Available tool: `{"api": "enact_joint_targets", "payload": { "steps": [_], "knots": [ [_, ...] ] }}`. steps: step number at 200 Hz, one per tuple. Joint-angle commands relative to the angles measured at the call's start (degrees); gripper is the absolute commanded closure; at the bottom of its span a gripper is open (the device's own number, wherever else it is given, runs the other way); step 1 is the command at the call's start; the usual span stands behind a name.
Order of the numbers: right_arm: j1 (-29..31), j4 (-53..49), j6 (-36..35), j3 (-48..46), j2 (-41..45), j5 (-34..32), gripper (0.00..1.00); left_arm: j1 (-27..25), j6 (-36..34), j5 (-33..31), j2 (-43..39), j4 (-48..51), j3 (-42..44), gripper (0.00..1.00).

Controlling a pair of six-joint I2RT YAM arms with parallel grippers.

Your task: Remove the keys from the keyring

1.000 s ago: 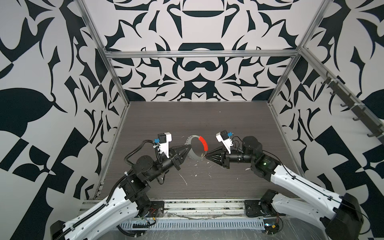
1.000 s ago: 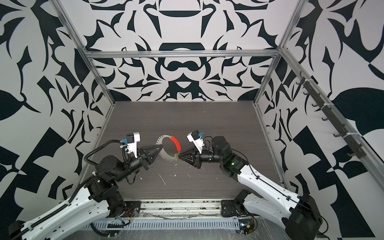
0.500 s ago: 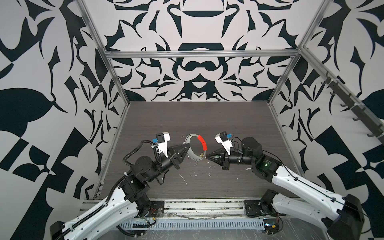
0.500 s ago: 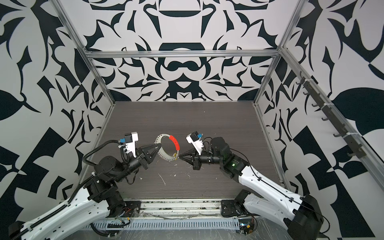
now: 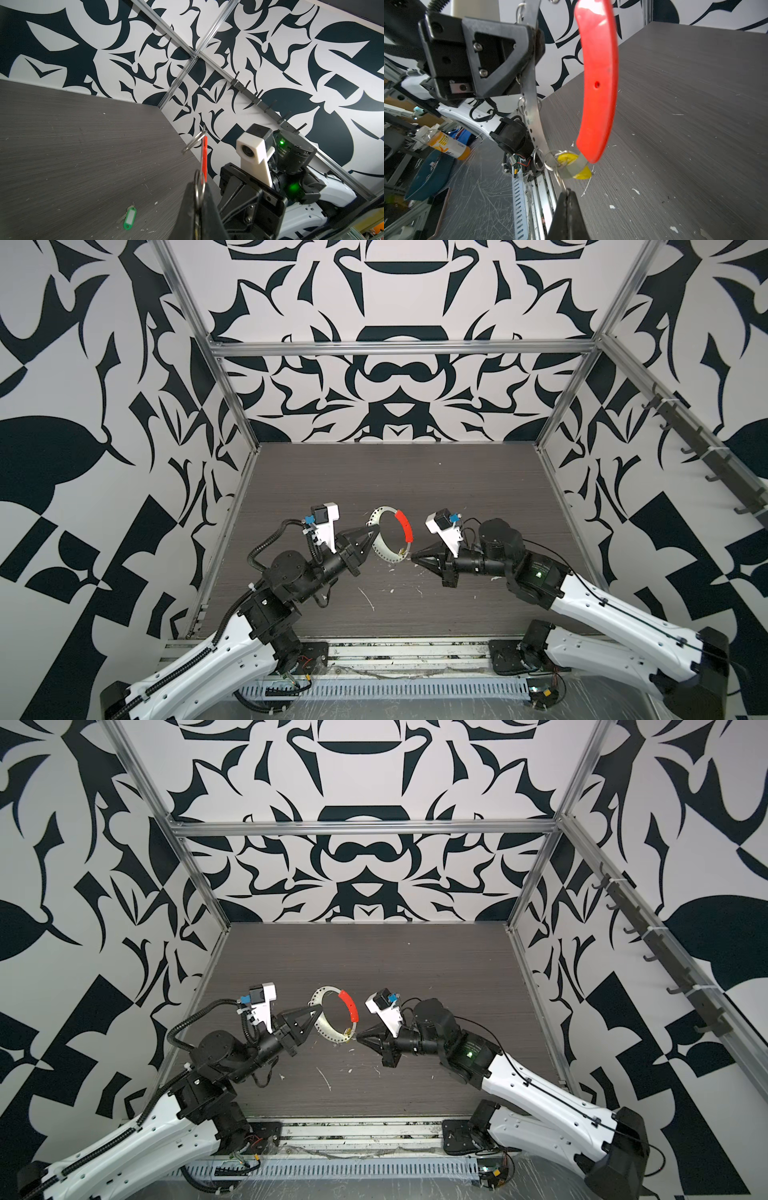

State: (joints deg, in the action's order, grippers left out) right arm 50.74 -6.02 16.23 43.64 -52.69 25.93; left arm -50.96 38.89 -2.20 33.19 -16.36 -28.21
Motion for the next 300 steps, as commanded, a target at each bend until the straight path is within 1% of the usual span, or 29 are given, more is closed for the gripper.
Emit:
{"api": "enact_joint_targets", "payload": {
  "steps": [1, 11, 20, 34, 59, 79, 90, 113, 122, 129, 148, 157, 178, 186, 201, 219, 255, 266, 274, 300],
  "knots": [
    [3.51, 1.37, -3.52, 5.94, 0.31, -1.88, 0.97, 0.16, -1.15, -0.3, 0.65, 1.01, -0.75, 1.0],
    [4.67, 0.4, -4.25, 6.43, 0.37, -3.2, 0.93, 0.16, -1.68, -0.01, 0.39, 1.51, -1.11, 1.0],
    [5.42, 0.72, -4.17, 6.46, 0.69, -3.6, 0.93, 0.16, -2.18, -0.1, 0.17, 2.27, -1.31, 1.0],
    [6.13, 1.1, -3.71, 7.27, 0.75, -3.69, 1.0, 0.16, -2.42, 0.42, 0.46, 2.49, -1.46, 1.0],
    [7.26, 0.64, -3.46, 9.63, -1.19, -3.48, 1.0, 0.16, -3.06, 2.8, 2.18, 2.38, -2.28, 1.0],
    [9.12, 0.2, -5.3, 11.0, -2.15, -2.17, 0.87, 0.2, -3.93, 3.09, 2.84, 2.72, -2.73, 1.0],
    [9.7, 0.16, -5.98, 11.2, -2.16, -0.33, 0.79, 0.16, -4.38, 2.82, 2.65, 2.9, -2.82, 1.0],
    [10.34, 0.63, -7.04, 10.51, -0.85, 4.34, 0.69, 0.16, -5.5, 2.61, 1.98, 3.5, -2.85, 1.0],
    [10.34, 0.43, -7.25, 10.12, 0.03, 4.96, 0.66, 0.17, -6.04, 2.88, 1.84, 4.09, -3.2, 1.0],
    [10.34, -0.01, -7.35, 9.92, 0.74, 3.64, 0.63, 0.16, -6.48, 3.26, 1.76, 4.65, -3.51, 1.0],
    [10.34, -1.0, -7.09, 8.93, 2.97, -2.56, 0.56, 0.16, -7.61, 4.88, 1.78, 5.06, -4.02, 1.0],
    [10.34, -0.94, -6.67, 8.39, 3.9, -5.25, 0.55, 0.18, -7.94, 5.36, 1.78, 5.26, -4.25, 1.0],
    [10.34, -1.42, -5.07, 7.31, 5.0, -15.07, 0.53, 0.16, -8.75, 6.52, 1.41, 4.71, -4.25, 1.0],
    [10.34, -1.92, -4.81, 7.09, 5.12, -17.64, 0.52, 0.16, -9.13, 7.18, 1.15, 4.32, -4.16, 1.0],
    [10.34, -0.49, -4.14, 5.61, 5.39, -18.79, 0.49, 0.19, -10.26, 8.64, 0.39, 3.19, -4.05, 1.0],
    [10.37, 0.29, -3.63, 4.36, 5.73, -20.87, 0.48, 0.16, -11.1, 8.8, -0.28, 3.04, -4.21, 1.0],
    [10.37, 0.29, -2.96, 3.56, 6.09, -23.74, 0.48, 0.16, -13.28, 6.73, 1.36, 6.42, -6.58, 1.0],
    [10.34, 0.22, -2.87, 3.27, 5.99, -25.01, 0.48, 0.17, -13.49, 5.07, 2.34, 7.94, -7.64, 1.0],
    [10.34, 0.0, -2.73, 3.12, 6.15, -26.27, 0.48, 0.16, -13.77, 3.81, 3.18, 9.36, -8.66, 1.0],
    [10.34, -0.05, -2.58, 2.12, 7.21, -29.95, 0.49, -0.1, -15.67, 2.83, 6.21, 14.48, -13.15, 1.0]
  ]
}}
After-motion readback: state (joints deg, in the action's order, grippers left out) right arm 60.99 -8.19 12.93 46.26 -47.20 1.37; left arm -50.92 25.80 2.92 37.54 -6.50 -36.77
